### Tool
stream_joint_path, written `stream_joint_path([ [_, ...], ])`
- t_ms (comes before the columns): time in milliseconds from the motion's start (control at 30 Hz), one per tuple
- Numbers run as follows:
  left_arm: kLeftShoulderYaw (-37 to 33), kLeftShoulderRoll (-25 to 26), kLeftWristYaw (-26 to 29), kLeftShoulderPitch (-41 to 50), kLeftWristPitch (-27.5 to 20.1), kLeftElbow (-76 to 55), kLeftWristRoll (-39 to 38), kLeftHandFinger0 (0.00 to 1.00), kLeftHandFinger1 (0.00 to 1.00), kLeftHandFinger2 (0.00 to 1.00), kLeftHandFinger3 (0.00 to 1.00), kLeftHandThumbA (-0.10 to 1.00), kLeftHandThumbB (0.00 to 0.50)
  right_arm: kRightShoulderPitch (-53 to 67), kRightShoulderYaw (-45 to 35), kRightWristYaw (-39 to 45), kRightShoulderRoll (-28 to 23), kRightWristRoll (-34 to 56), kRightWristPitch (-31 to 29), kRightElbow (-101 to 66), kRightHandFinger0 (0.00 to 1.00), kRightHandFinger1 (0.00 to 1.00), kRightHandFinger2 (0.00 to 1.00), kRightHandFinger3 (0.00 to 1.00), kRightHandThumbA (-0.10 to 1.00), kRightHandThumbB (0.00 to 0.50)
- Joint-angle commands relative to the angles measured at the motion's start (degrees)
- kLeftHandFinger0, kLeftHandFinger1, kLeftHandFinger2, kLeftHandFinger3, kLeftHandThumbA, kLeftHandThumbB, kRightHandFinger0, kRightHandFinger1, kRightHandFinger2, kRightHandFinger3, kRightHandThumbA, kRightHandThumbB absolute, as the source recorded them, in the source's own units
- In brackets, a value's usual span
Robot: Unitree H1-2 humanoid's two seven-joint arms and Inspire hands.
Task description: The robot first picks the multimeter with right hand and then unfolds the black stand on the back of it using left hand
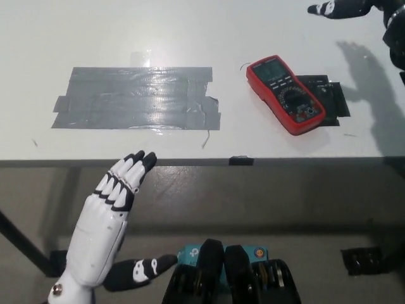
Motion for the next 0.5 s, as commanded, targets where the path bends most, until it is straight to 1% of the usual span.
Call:
stream_joint_path([
  [0,2.94,-1.21,-3.23,-8.67,5.77,4.99,-13.74,1.00,1.00,1.00,1.00,1.00,0.100,2.96,-19.20,0.13,-10.54,-3.22,7.74,-52.62,1.00,1.00,1.00,1.00,1.00,0.366],
  [33,3.10,-1.13,-3.34,-8.95,6.00,5.50,-14.41,1.00,1.00,1.00,1.00,1.00,0.100,4.51,-20.08,-0.08,-10.22,-3.15,7.81,-55.06,1.00,1.00,1.00,1.00,1.00,0.366],
  [67,3.25,-0.85,-3.65,-9.66,5.97,6.58,-16.42,1.00,1.00,1.00,1.00,1.00,0.078,6.96,-21.39,-0.46,-9.81,-2.53,7.55,-58.28,1.00,1.00,1.00,1.00,0.98,0.360],
  [100,3.87,-0.60,-4.18,-10.94,6.75,8.04,-19.11,1.00,1.00,1.00,1.00,1.00,0.084,10.07,-22.53,-0.65,-9.61,-1.80,7.25,-62.24,1.00,1.00,1.00,1.00,0.96,0.352],
  [167,4.36,-0.41,-4.72,-12.03,7.66,9.20,-21.29,1.00,1.00,1.00,1.00,1.00,0.088,12.45,-23.21,-0.35,-9.54,-2.39,6.68,-65.04,1.00,1.00,1.00,1.00,0.97,0.340],
  [200,4.81,-0.21,-5.21,-13.18,8.46,10.10,-22.49,1.00,1.00,1.00,1.00,1.00,0.072,14.12,-23.40,-0.21,-9.59,-3.28,6.59,-67.10,1.00,1.00,1.00,1.00,0.98,0.357],
  [233,5.25,-0.16,-5.66,-14.01,9.43,10.78,-23.20,1.00,1.00,1.00,1.00,1.00,0.090,15.95,-23.74,-0.38,-9.32,-3.20,5.99,-68.75,1.00,1.00,1.00,1.00,0.97,0.323],
  [267,5.65,-0.13,-6.07,-14.86,10.21,11.52,-23.79,1.00,1.00,1.00,1.00,1.00,0.092,18.03,-24.18,-0.62,-8.92,-2.29,4.69,-70.17,1.00,1.00,1.00,1.00,0.95,0.303],
  [367,6.17,-0.08,-6.42,-16.71,10.50,14.05,-24.38,1.00,1.00,1.00,1.00,1.00,0.098,23.68,-25.50,-0.78,-7.37,-0.12,3.27,-74.39,1.00,1.00,1.00,1.00,0.90,0.292],
  [467,6.33,0.02,-6.76,-17.21,10.72,15.10,-24.23,1.00,1.00,1.00,1.00,1.00,0.097,27.06,-25.75,-1.03,-5.75,-0.24,3.12,-76.50,1.00,1.00,1.00,1.00,0.87,0.275],
])
